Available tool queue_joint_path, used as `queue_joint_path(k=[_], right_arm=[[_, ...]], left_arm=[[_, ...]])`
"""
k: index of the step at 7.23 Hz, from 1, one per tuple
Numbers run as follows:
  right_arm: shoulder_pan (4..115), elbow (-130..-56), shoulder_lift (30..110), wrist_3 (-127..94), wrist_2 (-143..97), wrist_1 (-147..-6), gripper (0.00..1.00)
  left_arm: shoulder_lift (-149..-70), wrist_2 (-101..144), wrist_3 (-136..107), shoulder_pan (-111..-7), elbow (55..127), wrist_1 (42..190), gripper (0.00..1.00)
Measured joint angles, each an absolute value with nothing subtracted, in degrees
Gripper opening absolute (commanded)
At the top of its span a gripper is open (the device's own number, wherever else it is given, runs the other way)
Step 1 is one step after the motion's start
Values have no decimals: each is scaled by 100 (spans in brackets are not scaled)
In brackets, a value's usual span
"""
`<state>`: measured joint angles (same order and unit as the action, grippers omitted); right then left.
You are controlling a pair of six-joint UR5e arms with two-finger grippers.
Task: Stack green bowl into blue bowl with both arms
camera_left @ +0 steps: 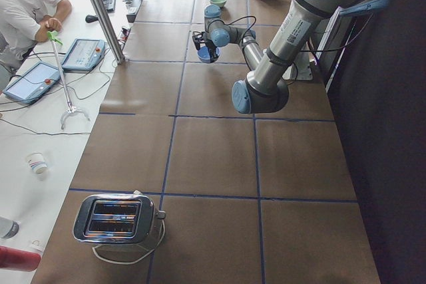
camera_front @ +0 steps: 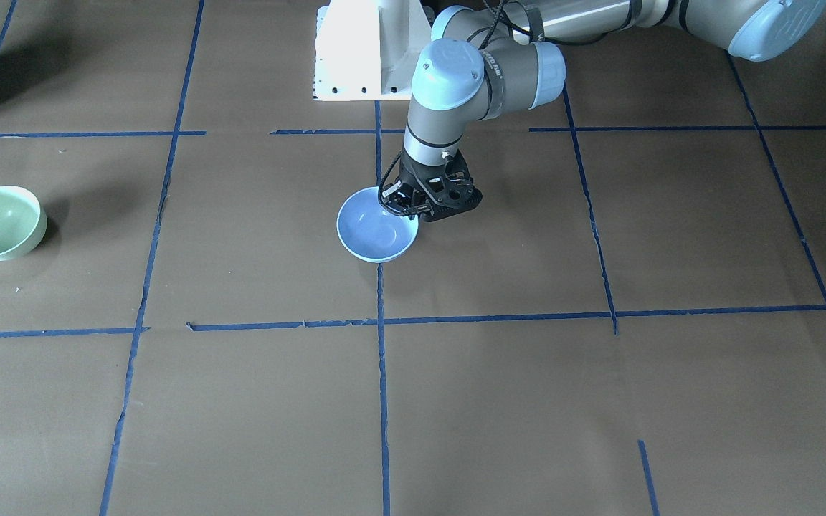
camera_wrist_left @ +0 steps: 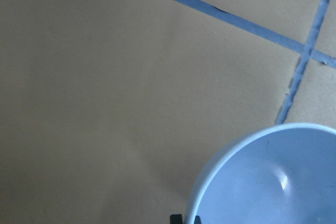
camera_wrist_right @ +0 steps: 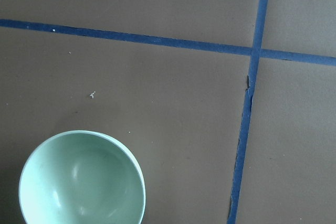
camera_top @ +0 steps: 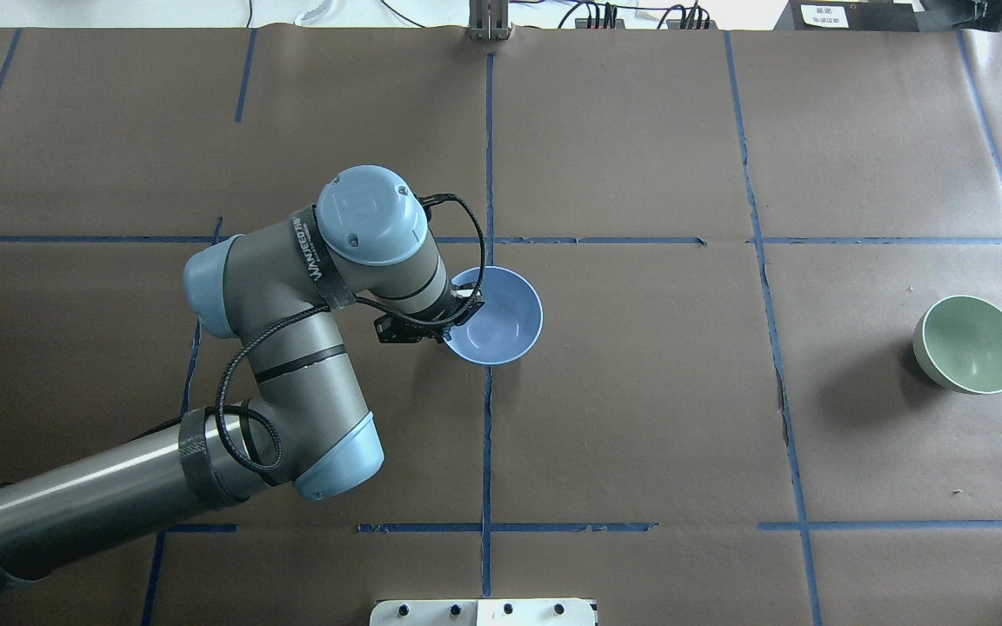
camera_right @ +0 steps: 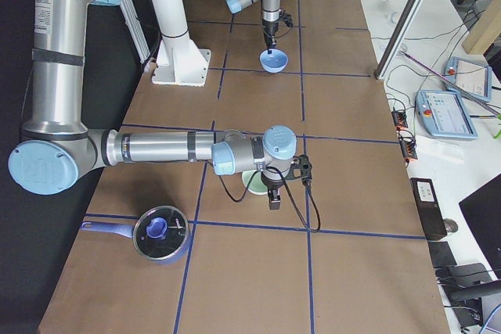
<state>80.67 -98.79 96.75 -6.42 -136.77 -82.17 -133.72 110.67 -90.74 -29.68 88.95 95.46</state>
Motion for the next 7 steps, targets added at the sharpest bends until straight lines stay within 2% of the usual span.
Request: queue_joint_path(k=[1,2,4,6,7], right_arm=[[8063,-9879,9671,-642,-13681,-8217,100],[8061,-9879,9669,-640,-13683,-8216,100],[8065,-9892,9661,-594,-13679,-8210,100],[8068,-9918,9760,-609,-13702,-7941,100],[8068,-9917,9864,-646,-13739,-7582,100]], left_arm=[[-13402,11057,-9059,-2920,8779,9620,64],[-13399,11054,-9016,-2904,8736,9649,100],[-13344,11137,-8517,-3045,8895,9516,100],[-12953,12103,-6921,-3929,9615,8641,100],[-12509,12525,-5840,-4544,10056,8176,100]])
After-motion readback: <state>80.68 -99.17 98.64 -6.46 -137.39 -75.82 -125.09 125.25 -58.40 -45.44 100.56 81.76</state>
